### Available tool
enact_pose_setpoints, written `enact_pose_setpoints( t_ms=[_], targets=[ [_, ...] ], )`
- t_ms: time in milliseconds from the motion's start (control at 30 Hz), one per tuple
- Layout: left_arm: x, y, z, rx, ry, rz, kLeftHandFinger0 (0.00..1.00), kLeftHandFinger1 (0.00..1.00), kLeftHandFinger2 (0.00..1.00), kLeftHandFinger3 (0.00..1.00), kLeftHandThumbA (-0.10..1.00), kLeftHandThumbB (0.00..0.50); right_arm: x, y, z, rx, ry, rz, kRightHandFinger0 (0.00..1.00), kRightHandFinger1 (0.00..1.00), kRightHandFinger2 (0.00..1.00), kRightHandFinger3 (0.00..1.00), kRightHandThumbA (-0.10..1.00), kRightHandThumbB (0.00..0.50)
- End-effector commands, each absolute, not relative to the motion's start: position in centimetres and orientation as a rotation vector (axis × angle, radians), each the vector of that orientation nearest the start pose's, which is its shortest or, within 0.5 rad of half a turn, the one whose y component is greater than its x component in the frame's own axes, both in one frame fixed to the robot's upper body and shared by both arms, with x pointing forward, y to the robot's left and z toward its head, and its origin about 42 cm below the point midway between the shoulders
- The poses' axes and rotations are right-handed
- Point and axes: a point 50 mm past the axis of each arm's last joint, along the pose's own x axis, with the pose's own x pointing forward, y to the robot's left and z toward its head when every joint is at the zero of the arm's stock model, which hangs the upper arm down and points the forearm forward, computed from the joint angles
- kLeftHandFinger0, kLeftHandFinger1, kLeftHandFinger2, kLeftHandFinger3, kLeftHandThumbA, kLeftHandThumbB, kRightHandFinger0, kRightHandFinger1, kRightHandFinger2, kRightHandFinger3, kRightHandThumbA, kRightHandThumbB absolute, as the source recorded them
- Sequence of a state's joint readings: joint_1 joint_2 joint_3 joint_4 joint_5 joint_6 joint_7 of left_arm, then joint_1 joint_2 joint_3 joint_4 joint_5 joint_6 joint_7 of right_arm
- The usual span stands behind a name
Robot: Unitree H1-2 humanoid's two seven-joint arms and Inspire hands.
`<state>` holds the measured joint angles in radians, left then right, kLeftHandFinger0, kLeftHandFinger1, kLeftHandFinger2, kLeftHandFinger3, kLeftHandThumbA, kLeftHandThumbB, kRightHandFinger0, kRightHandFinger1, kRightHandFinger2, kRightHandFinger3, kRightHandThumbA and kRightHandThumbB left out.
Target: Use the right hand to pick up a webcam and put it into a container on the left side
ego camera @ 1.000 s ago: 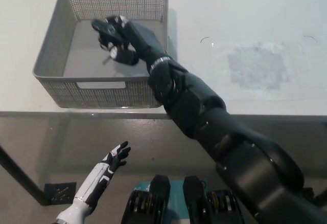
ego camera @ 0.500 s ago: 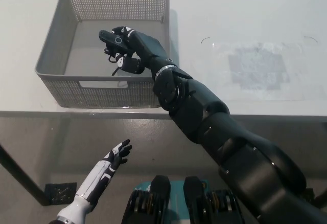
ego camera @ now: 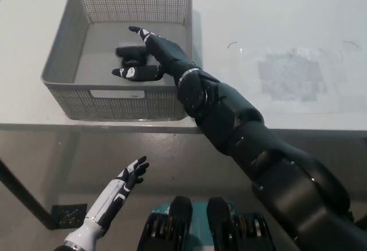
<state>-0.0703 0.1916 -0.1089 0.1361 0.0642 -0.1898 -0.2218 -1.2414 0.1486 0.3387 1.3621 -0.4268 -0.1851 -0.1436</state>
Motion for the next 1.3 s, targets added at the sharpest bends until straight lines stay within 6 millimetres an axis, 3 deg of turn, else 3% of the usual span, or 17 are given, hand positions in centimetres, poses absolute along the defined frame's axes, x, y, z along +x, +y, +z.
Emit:
enact_pose_setpoints(
  t_ms=[0, 100, 167, 233, 333, 367, 467, 567, 700, 800, 867, 900, 1000, 1067, 1100, 1133, 1267],
  targets=[
    [30.4, 23.3, 9.9, 0.286, -0.122, -0.376, 1.0, 1.0, 1.0, 1.0, 1.0, 0.173, 55.2, 0.4, 31.9, -0.753, -0.356, 0.419, 1.0, 1.0, 1.0, 1.0, 1.0, 0.478],
    [30.5, 23.3, 9.9, 0.29, -0.127, -0.382, 1.0, 1.0, 1.0, 1.0, 1.0, 0.183, 55.5, 0.2, 35.0, -0.667, -0.425, 0.407, 1.0, 1.0, 1.0, 1.0, 1.0, 0.47],
    [30.7, 23.3, 9.9, 0.291, -0.128, -0.384, 1.0, 1.0, 1.0, 1.0, 1.0, 0.186, 55.5, 0.0, 39.2, -0.607, -0.524, 0.394, 1.0, 1.0, 1.0, 1.0, 1.0, 0.444],
    [30.7, 23.3, 9.8, 0.293, -0.127, -0.387, 1.0, 1.0, 1.0, 1.0, 1.0, 0.189, 55.2, -0.3, 41.5, -0.556, -0.588, 0.376, 1.0, 1.0, 1.0, 1.0, 1.0, 0.484],
    [30.7, 23.2, 9.7, 0.291, -0.125, -0.389, 1.0, 1.0, 1.0, 1.0, 1.0, 0.195, 54.5, -0.8, 45.1, -0.528, -0.679, 0.362, 1.0, 1.0, 1.0, 1.0, 1.0, 0.452],
    [30.6, 23.1, 9.8, 0.294, -0.122, -0.391, 1.0, 1.0, 1.0, 1.0, 1.0, 0.184, 53.8, -1.3, 47.6, -0.516, -0.731, 0.347, 1.0, 1.0, 1.0, 1.0, 1.0, 0.454],
    [30.6, 23.1, 9.7, 0.296, -0.121, -0.392, 1.0, 1.0, 1.0, 1.0, 0.99, 0.174, 52.4, -2.4, 50.2, -0.496, -0.804, 0.324, 1.0, 1.0, 1.0, 1.0, 1.0, 0.429],
    [30.5, 23.2, 9.6, 0.3, -0.118, -0.393, 1.0, 1.0, 1.0, 1.0, 0.99, 0.179, 51.0, -4.4, 51.4, -0.465, -0.866, 0.303, 1.0, 1.0, 1.0, 1.0, 1.0, 0.412],
    [30.5, 23.3, 9.6, 0.308, -0.112, -0.4, 1.0, 1.0, 1.0, 1.0, 0.99, 0.183, 49.1, -7.7, 50.8, -0.435, -0.887, 0.273, 1.0, 1.0, 1.0, 1.0, 1.0, 0.422],
    [30.4, 23.3, 9.7, 0.313, -0.108, -0.399, 1.0, 1.0, 1.0, 1.0, 0.98, 0.185, 47.4, -10.9, 49.3, -0.39, -0.909, 0.25, 1.0, 1.0, 1.0, 1.0, 1.0, 0.404],
    [30.1, 23.4, 9.4, 0.309, -0.103, -0.399, 1.0, 1.0, 1.0, 1.0, 0.97, 0.182, 46.6, -12.0, 48.4, -0.371, -0.908, 0.243, 1.0, 1.0, 1.0, 1.0, 1.0, 0.399],
    [30.0, 23.4, 9.4, 0.302, -0.102, -0.398, 1.0, 1.0, 1.0, 1.0, 0.97, 0.182, 45.4, -13.7, 47.0, -0.365, -0.917, 0.219, 1.0, 1.0, 1.0, 1.0, 1.0, 0.381],
    [30.1, 23.6, 9.3, 0.298, -0.1, -0.39, 1.0, 1.0, 1.0, 1.0, 0.97, 0.186, 43.3, -16.4, 44.3, -0.345, -0.924, 0.206, 1.0, 1.0, 1.0, 1.0, 1.0, 0.369],
    [30.0, 23.9, 9.3, 0.301, -0.103, -0.383, 1.0, 1.0, 1.0, 1.0, 0.97, 0.174, 41.2, -17.9, 42.1, -0.296, -0.909, 0.203, 1.0, 1.0, 1.0, 1.0, 1.0, 0.395],
    [30.0, 23.9, 9.3, 0.302, -0.104, -0.382, 1.0, 1.0, 1.0, 1.0, 0.97, 0.17, 40.9, -18.1, 41.8, -0.283, -0.906, 0.206, 1.0, 1.0, 1.0, 1.0, 1.0, 0.478],
    [29.9, 24.0, 9.3, 0.299, -0.105, -0.38, 1.0, 1.0, 1.0, 1.0, 0.97, 0.167, 39.5, -19.0, 40.3, -0.251, -0.907, 0.209, 1.0, 1.0, 1.0, 1.0, 1.0, 0.39],
    [30.0, 24.2, 9.2, 0.285, -0.106, -0.368, 1.0, 1.0, 1.0, 1.0, 0.97, 0.152, 35.8, -21.4, 36.7, -0.251, -0.901, 0.187, 1.0, 1.0, 1.0, 1.0, 1.0, 0.349]
  ],
)
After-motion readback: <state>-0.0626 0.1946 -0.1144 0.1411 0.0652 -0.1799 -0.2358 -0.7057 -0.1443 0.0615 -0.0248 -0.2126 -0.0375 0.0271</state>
